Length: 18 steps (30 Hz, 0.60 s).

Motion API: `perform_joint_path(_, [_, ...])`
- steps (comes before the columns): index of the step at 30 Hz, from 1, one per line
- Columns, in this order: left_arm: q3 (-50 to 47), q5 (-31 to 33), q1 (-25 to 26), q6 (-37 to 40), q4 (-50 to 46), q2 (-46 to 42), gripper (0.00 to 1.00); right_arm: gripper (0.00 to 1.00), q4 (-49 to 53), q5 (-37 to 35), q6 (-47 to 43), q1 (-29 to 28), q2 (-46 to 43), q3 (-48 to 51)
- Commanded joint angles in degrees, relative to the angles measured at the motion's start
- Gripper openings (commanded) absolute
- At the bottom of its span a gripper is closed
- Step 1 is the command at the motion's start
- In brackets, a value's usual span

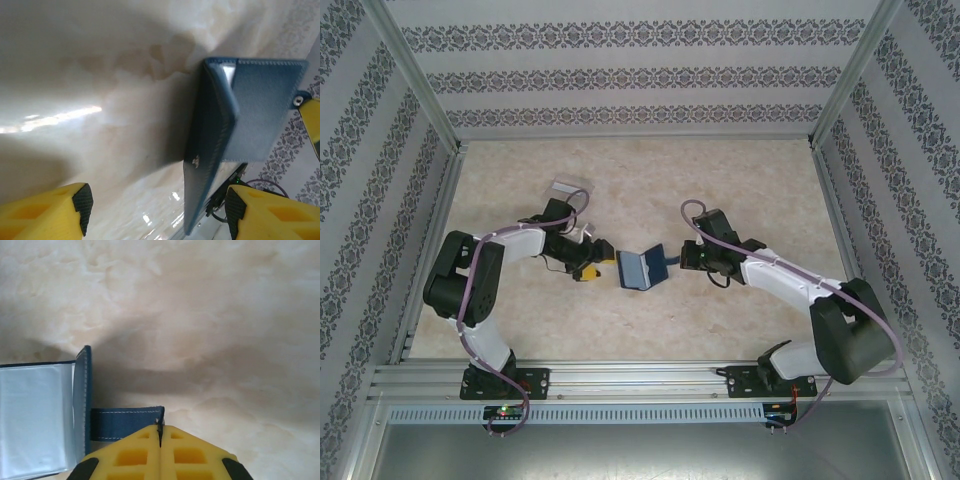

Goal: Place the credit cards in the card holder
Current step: Open the card holder at the center of the table.

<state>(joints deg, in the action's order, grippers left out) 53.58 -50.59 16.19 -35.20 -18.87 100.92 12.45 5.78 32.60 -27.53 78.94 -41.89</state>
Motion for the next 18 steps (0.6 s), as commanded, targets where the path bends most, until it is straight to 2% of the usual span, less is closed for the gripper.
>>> perform_joint_path(1, [1.01,-0.76,2.0,-2.23,3.26,1.01,0.72,0.0,0.01,-2.7,-0.68,1.4,-2.48,3.21])
perform_joint_path(10, [5.07,-1.35,4.0,-2.59,2.24,1.48,0.75,0.0,-1.2,-1.03,-1.22,1.07,-4.57,6.46])
perform_joint_path(18, [7.33,-2.49,4.08,-3.72,3.58,-1.0,0.78,0.0,2.78,-0.59,-0.75,-0.02,-10.66,3.66])
